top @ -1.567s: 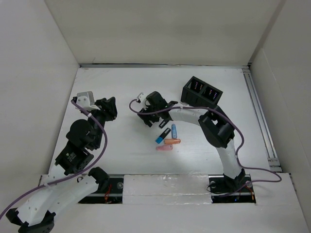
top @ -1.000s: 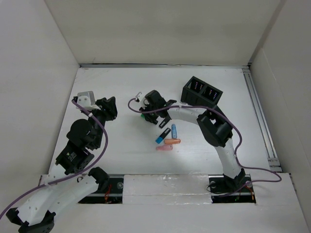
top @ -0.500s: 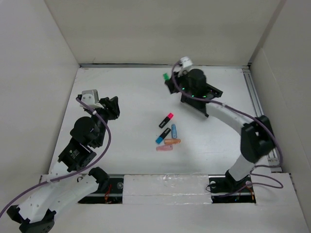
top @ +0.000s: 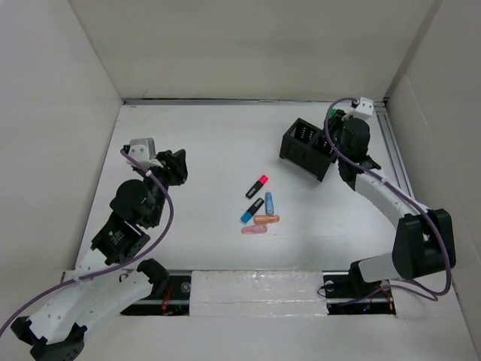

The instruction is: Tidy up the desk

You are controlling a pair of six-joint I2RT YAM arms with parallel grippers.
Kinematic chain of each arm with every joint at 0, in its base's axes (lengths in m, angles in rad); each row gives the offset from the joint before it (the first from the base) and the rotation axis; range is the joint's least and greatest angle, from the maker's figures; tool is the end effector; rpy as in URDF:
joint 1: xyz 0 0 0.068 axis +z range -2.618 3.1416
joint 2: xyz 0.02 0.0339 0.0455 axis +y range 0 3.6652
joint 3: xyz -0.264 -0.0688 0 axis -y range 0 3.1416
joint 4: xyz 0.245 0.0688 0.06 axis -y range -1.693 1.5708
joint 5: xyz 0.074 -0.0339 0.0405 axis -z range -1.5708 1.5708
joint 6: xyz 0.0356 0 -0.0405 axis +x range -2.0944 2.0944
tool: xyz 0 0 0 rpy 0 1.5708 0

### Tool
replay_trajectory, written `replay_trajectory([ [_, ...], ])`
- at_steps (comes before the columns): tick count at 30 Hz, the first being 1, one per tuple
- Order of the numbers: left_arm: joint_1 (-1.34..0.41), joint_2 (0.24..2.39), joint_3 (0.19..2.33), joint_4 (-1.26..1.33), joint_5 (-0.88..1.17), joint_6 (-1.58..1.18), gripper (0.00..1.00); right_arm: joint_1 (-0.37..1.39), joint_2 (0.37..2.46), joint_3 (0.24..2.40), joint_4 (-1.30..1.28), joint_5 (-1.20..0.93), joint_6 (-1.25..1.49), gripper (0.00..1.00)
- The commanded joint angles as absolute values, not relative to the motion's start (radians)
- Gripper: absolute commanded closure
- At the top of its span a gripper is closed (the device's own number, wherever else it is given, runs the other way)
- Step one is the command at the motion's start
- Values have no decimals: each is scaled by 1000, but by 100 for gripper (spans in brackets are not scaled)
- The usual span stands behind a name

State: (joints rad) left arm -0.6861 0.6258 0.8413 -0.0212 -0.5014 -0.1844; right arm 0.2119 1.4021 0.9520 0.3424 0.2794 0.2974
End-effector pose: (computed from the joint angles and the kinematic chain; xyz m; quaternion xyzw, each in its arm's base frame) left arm 0.1159 -0.0728 0.3995 -0.0329 0.6436 -0.1726 0.7449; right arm 0.3247 0.0598 0.3096 0.1244 0.7322 0.0664 0.6663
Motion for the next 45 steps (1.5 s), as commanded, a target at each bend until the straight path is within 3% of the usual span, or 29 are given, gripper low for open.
replay_trajectory([
  [1, -689, 624, 833, 31, -485, -184, 64, 192, 1371, 945, 365, 342, 318, 77],
  [18, -689, 621, 827, 32, -492, -183, 64, 183, 1536, 1002, 373, 351, 281, 65],
  [21, -689, 629, 834, 28, -485, -184, 64, 192, 1536, 996, 365, 365, 287, 60],
  [25, -689, 629, 833, 29, -479, -186, 64, 225, 1509, 953, 374, 393, 290, 42],
  [29, -689, 621, 831, 34, -476, -184, 64, 244, 1480, 936, 351, 406, 301, 35],
  [33, -689, 617, 833, 29, -469, -189, 64, 270, 1416, 927, 330, 416, 307, 35],
  [35, -689, 615, 831, 34, -477, -186, 64, 297, 1353, 914, 319, 411, 311, 42],
  [36, -689, 621, 833, 31, -477, -186, 64, 337, 1333, 907, 321, 413, 313, 50],
  [37, -689, 623, 834, 28, -476, -186, 64, 360, 1306, 896, 325, 407, 313, 67],
  [40, -689, 621, 835, 25, -480, -189, 64, 460, 1286, 870, 296, 394, 324, 97],
  [45, -689, 621, 838, 17, -489, -187, 64, 613, 1360, 836, 224, 325, 339, 99],
])
